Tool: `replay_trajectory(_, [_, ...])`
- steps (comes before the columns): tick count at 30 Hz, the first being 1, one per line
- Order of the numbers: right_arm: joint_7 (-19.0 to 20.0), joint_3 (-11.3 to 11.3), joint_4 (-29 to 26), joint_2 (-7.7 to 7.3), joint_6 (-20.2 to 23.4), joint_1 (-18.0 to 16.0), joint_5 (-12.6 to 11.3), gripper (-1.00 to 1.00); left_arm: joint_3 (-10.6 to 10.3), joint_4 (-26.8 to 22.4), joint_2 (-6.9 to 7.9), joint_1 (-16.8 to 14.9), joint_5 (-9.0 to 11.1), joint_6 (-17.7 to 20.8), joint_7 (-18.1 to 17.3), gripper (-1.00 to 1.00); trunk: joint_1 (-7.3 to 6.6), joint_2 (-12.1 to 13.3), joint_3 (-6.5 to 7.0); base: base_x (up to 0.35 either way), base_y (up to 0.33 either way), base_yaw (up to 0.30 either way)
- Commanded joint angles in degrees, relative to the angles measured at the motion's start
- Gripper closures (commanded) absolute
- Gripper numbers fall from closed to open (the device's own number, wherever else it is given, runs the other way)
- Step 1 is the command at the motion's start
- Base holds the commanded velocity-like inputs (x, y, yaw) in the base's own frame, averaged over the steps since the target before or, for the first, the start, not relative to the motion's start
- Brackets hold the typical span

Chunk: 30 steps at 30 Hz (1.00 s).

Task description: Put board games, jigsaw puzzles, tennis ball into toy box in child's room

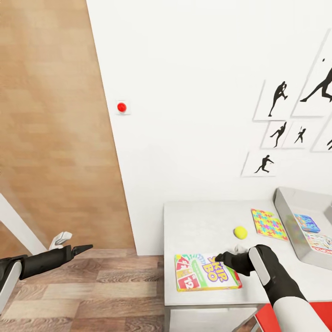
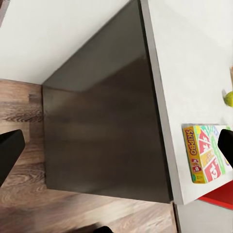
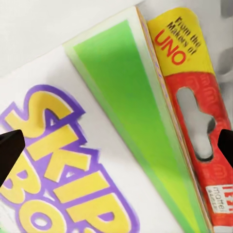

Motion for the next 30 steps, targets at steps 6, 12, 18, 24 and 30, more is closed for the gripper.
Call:
replay_trajectory(6, [0.05, -0.08, -0.05, -0.01, 0.26, -0.04, -0.1, -1.0, 0.05, 0.0, 0.0, -0.02, -0.04, 0.24, -0.21, -1.0, 0.04, -0.12, -0.12, 0.0, 0.012, 0.0])
replay_trajectory(12, [0.02, -0.08, -0.05, -0.01, 0.26, -0.01, -0.1, -1.0, 0.05, 0.0, 0.0, -0.04, -0.04, 0.24, -0.19, -1.0, 0.04, -0.12, -0.12, 0.0, 0.131, 0.0])
replay_trajectory(18, [0.08, -0.08, -0.05, -0.01, 0.26, -0.03, -0.1, -1.0, 0.05, 0.0, 0.02, -0.06, -0.03, 0.24, -0.21, -1.0, 0.04, -0.12, -0.12, 0.0, 0.088, 0.0])
replay_trajectory(24, [0.07, -0.08, -0.05, -0.01, 0.26, 0.0, -0.1, -1.0, 0.05, 0.0, 0.01, -0.04, -0.03, 0.24, -0.21, -1.0, 0.04, -0.12, -0.12, 0.0, 0.049, 0.0])
replay_trajectory(30, [0.07, -0.08, -0.05, 0.0, 0.26, -0.03, -0.1, -1.0, 0.05, 0.0, 0.01, -0.03, -0.03, 0.24, -0.21, -1.0, 0.04, -0.12, -0.12, 0.0, 0.08, 0.0])
